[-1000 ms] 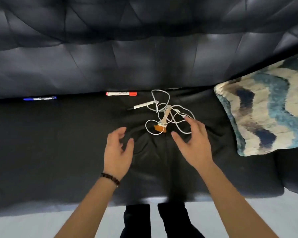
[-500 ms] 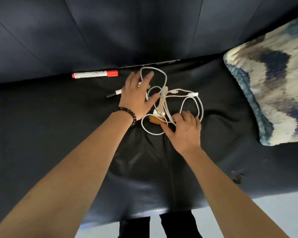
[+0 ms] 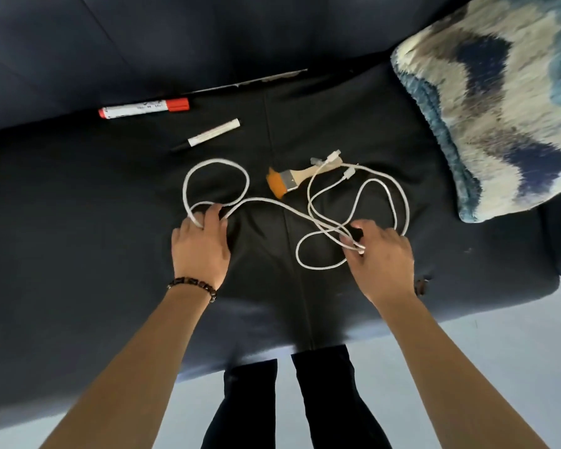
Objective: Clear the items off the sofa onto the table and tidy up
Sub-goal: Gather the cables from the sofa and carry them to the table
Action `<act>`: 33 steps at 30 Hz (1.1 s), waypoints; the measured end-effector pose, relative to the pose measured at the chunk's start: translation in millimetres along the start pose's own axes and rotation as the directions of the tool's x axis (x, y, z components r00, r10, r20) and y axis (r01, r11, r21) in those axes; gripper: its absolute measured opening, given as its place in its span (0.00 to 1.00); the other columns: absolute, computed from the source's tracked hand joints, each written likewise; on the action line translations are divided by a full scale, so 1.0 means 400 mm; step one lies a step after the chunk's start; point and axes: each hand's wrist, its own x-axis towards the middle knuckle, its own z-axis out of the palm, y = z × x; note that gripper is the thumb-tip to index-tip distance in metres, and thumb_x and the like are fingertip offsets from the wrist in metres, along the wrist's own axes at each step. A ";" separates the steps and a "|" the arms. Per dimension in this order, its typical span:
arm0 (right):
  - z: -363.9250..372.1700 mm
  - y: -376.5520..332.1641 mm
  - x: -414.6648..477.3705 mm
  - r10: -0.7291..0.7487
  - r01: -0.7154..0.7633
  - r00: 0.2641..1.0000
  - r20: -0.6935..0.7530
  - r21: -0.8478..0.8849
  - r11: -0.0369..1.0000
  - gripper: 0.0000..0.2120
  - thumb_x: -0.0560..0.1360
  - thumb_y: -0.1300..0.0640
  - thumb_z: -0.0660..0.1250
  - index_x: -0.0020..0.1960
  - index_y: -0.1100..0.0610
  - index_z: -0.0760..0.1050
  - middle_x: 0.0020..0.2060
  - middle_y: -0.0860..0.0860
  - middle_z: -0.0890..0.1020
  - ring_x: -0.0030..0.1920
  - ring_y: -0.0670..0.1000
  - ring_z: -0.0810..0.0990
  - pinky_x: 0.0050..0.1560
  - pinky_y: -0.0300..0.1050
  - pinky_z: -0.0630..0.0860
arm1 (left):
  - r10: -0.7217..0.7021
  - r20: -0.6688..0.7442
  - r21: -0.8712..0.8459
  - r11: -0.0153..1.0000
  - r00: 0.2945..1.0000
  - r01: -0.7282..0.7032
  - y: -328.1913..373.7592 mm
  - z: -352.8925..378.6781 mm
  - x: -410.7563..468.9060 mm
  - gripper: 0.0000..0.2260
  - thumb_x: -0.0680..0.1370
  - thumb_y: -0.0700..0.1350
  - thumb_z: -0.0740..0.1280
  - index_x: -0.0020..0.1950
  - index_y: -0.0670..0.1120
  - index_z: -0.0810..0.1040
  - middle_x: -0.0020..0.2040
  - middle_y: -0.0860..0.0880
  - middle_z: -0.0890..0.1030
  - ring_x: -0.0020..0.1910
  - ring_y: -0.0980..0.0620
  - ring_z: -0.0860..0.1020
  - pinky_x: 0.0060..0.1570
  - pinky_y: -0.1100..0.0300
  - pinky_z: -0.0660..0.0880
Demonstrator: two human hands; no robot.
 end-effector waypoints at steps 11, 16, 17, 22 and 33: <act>-0.023 -0.004 -0.060 -0.172 0.131 0.959 0.224 0.187 0.974 0.14 0.71 0.56 0.73 0.56 0.54 0.80 0.45 0.54 0.81 0.48 0.59 0.77 0.51 0.54 0.77 | -0.392 0.069 -0.192 0.897 0.917 0.398 0.100 -0.066 -0.074 0.14 0.81 0.50 0.60 0.58 0.43 0.78 0.58 0.38 0.75 0.56 0.36 0.71 0.55 0.42 0.67; -0.010 -0.056 -0.095 -0.147 0.102 0.950 0.276 0.172 0.980 0.20 0.65 0.55 0.67 0.57 0.51 0.81 0.48 0.52 0.78 0.54 0.58 0.75 0.59 0.56 0.72 | -0.508 0.365 -0.063 0.822 0.780 0.566 0.205 -0.060 -0.034 0.45 0.67 0.79 0.50 0.69 0.46 0.68 0.72 0.37 0.63 0.72 0.37 0.56 0.69 0.38 0.55; -0.012 -0.055 -0.093 -0.139 0.087 0.950 0.281 0.188 0.978 0.21 0.67 0.51 0.63 0.57 0.51 0.82 0.49 0.51 0.78 0.55 0.57 0.74 0.61 0.56 0.70 | -0.529 0.386 -0.026 0.813 0.756 0.582 0.222 -0.048 -0.026 0.48 0.65 0.80 0.52 0.70 0.45 0.66 0.73 0.36 0.61 0.74 0.37 0.54 0.69 0.36 0.52; -0.026 -0.049 -0.061 0.011 -0.054 0.989 0.148 0.291 0.955 0.18 0.77 0.47 0.61 0.61 0.53 0.80 0.58 0.52 0.77 0.60 0.55 0.75 0.68 0.56 0.65 | -0.594 0.195 -0.065 0.786 0.781 0.614 0.227 -0.004 -0.022 0.19 0.75 0.56 0.63 0.60 0.45 0.72 0.69 0.41 0.67 0.69 0.37 0.61 0.67 0.36 0.57; -0.020 -0.131 0.044 0.286 -0.360 0.894 0.345 0.173 0.917 0.39 0.76 0.33 0.59 0.79 0.53 0.54 0.77 0.60 0.53 0.78 0.62 0.47 0.75 0.62 0.49 | -0.722 -0.023 -0.768 0.456 0.692 0.450 -0.002 -0.188 -0.033 0.09 0.82 0.51 0.57 0.46 0.47 0.66 0.28 0.54 0.69 0.23 0.57 0.72 0.32 0.52 0.77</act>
